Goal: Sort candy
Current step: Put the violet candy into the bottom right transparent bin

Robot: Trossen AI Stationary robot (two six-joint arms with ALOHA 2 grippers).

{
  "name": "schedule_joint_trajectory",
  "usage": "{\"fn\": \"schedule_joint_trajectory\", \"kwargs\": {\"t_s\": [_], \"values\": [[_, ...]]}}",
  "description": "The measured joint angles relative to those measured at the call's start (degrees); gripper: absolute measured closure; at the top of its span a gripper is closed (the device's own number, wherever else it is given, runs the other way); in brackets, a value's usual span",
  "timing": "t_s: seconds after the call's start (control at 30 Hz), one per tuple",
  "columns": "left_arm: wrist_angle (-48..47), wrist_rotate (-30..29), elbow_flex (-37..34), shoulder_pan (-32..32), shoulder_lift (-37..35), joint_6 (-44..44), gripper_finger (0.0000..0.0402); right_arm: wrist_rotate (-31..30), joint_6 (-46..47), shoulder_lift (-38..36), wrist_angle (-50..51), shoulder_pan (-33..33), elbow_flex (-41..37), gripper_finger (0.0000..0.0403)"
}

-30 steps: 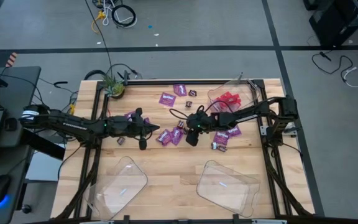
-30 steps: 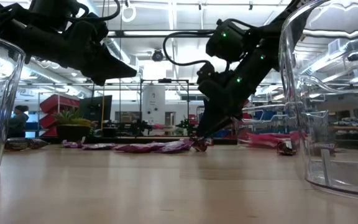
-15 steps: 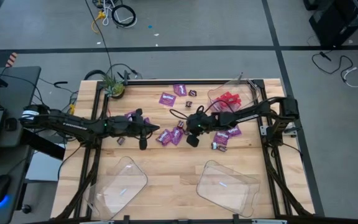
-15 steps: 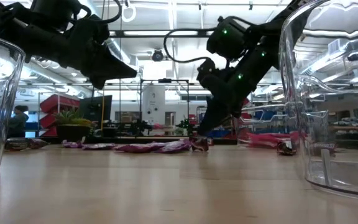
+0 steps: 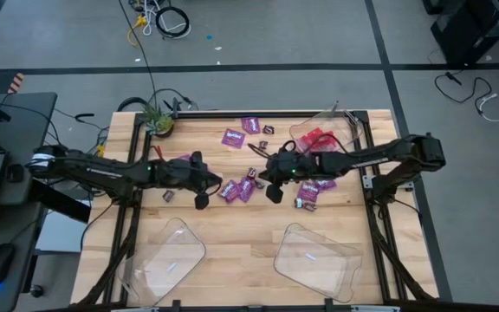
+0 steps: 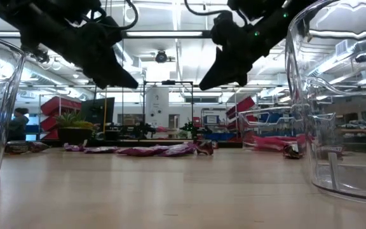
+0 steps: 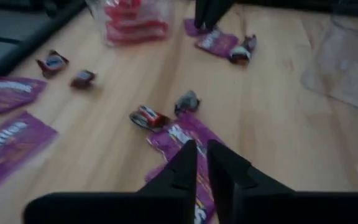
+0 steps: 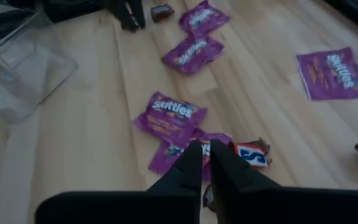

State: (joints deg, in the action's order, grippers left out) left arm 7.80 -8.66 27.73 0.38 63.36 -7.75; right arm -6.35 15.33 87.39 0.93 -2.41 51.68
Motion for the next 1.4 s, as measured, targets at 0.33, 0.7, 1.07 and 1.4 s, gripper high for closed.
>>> {"fn": "schedule_joint_trajectory", "kwargs": {"t_s": [0.33, 0.7, 1.07, 1.4], "values": [[7.44, 1.4, 0.19, -1.03, 13.36, -1.88, 0.0239, -1.76, -0.07, 0.57, 0.06, 2.47, -0.04, 0.0291], [-5.17, -5.42, 11.8, -1.03, 28.47, -3.02, 0.0166, -1.99, 0.12, 0.59, 0.37, 2.47, -0.04, 0.0252], [-12.72, -5.74, 17.18, -1.14, 32.83, -1.5, 0.0222, -1.99, 0.13, 0.61, 1.44, 2.47, -0.04, 0.0253], [-15.19, -5.71, 17.16, -1.22, 29.31, 0.42, 0.039, -1.99, -2.09, 0.61, 1.49, 2.47, -0.02, 0.0252]]}}
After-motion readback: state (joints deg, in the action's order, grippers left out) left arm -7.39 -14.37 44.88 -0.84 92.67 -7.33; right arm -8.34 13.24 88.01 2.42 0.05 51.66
